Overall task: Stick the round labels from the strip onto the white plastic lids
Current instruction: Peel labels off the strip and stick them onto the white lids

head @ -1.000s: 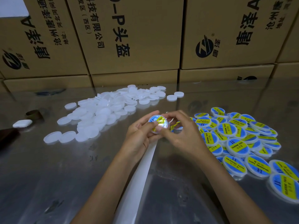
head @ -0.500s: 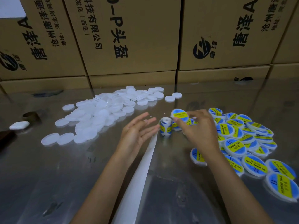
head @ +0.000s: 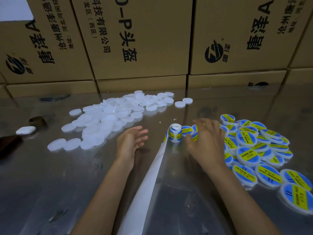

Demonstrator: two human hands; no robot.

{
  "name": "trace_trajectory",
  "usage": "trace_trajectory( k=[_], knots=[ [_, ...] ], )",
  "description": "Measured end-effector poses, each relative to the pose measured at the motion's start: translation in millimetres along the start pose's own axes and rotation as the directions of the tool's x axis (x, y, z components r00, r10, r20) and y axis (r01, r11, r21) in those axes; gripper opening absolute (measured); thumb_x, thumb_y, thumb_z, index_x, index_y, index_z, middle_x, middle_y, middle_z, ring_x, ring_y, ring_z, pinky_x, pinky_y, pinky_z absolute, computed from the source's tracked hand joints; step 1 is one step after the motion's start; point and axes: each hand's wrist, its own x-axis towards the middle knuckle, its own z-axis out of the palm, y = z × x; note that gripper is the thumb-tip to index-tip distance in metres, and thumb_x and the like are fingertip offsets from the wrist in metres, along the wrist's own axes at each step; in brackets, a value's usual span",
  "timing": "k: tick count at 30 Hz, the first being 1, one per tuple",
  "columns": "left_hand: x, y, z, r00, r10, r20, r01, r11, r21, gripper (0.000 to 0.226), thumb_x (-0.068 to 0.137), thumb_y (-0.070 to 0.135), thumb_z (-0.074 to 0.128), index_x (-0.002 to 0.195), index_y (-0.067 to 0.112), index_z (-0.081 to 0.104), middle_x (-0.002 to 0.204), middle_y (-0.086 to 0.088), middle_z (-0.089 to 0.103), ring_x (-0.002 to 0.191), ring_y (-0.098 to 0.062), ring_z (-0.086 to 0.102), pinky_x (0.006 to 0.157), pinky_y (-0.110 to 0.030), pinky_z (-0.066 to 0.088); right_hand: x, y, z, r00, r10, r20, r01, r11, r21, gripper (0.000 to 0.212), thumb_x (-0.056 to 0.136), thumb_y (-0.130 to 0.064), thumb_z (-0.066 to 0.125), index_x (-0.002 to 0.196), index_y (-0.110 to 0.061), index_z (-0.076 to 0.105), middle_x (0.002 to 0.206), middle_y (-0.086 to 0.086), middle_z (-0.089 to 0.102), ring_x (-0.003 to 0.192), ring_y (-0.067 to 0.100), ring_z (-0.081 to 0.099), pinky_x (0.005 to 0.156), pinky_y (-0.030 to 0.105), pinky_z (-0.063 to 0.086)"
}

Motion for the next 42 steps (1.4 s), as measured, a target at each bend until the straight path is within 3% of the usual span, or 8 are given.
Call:
trace_trajectory(
  k=[4,8,13,17,25,30,36,42],
  knots=[
    [9,-1,-8,0.948,0.262,-0.183,-0.205,0.938,0.279,0.026,0.095,-0.003,0.047,0.1,0.011,0.068,0.095,-0.003,0.072,0.091,-0.02,0.064,0.069,-0.016,0.047,-15,-25,11,0.98,-0.193,0.047,0.187,0.977,0.104,0.029,0.084,-0.026,0.064,0.11,-0.017,0.065,0.116,0.001,0.06,0.11,0.027,0.051,0.09,0.041,0.038],
    [32,2,-49,0.777,0.614,-0.138,-0.263,0.516,0.815,0.036,0.091,0.001,0.055,0.126,0.008,0.061,0.125,-0.009,0.061,0.124,-0.029,0.049,0.102,-0.031,0.039,-17,-29,19,0.973,-0.218,0.08,0.201,0.962,0.185,0.022,0.088,-0.025,0.061,0.108,-0.016,0.063,0.111,0.001,0.059,0.105,0.026,0.051,0.088,0.039,0.04],
    [68,7,-83,0.859,0.511,-0.043,-0.061,0.185,0.981,0.049,0.097,0.024,0.058,0.141,0.004,0.053,0.151,-0.019,0.046,0.141,-0.036,0.038,0.119,-0.048,0.019,-8,-26,26,0.978,-0.2,0.052,0.176,0.94,0.294,0.024,0.088,-0.017,0.063,0.112,-0.012,0.063,0.111,0.006,0.057,0.102,0.029,0.056,0.085,0.044,0.047],
    [77,7,-86,0.878,0.478,-0.003,-0.046,0.09,0.995,0.033,0.096,0.022,0.056,0.122,0.005,0.067,0.136,-0.019,0.059,0.128,-0.04,0.049,0.117,-0.051,0.024,-5,-23,30,0.984,-0.178,0.008,0.166,0.933,0.32,0.021,0.085,-0.014,0.063,0.106,-0.012,0.062,0.112,0.004,0.05,0.097,0.025,0.054,0.074,0.033,0.044],
    [71,7,-83,0.784,0.62,-0.02,-0.166,0.241,0.956,0.026,0.092,0.007,0.059,0.115,0.002,0.072,0.114,-0.023,0.07,0.113,-0.043,0.058,0.114,-0.053,0.032,-7,-22,37,0.986,-0.064,0.154,0.022,0.965,0.26,0.018,0.088,-0.018,0.053,0.106,-0.018,0.057,0.089,-0.001,0.066,0.088,0.024,0.06,0.065,0.035,0.042],
    [62,8,-74,0.719,0.695,-0.026,-0.288,0.332,0.898,0.026,0.094,0.009,0.061,0.118,0.001,0.07,0.119,-0.02,0.069,0.115,-0.037,0.059,0.103,-0.044,0.043,-9,-18,39,0.966,-0.073,0.248,0.017,0.976,0.218,0.035,0.087,-0.018,0.054,0.121,-0.014,0.059,0.114,0.005,0.065,0.112,0.024,0.055,0.09,0.036,0.043],
    [39,2,-32,0.817,0.575,0.047,-0.423,0.541,0.727,0.017,0.1,0.021,0.057,0.112,0.014,0.066,0.106,-0.007,0.072,0.096,-0.026,0.065,0.084,-0.031,0.049,-5,-16,42,0.973,-0.092,0.212,0.038,0.969,0.245,0.02,0.094,-0.01,0.047,0.107,-0.006,0.062,0.104,0.011,0.065,0.102,0.031,0.053,0.09,0.035,0.036],
    [20,-5,11,0.952,0.295,0.078,-0.305,0.916,0.261,0.007,0.097,0.008,0.062,0.096,0.013,0.067,0.086,0.006,0.074,0.077,-0.013,0.072,0.072,-0.029,0.062,-3,-37,41,0.911,0.154,0.383,-0.361,0.747,0.558,0.029,0.089,-0.045,0.066,0.105,-0.021,0.062,0.091,-0.009,0.067,0.086,0.009,0.064,0.08,0.028,0.049]
  ],
)
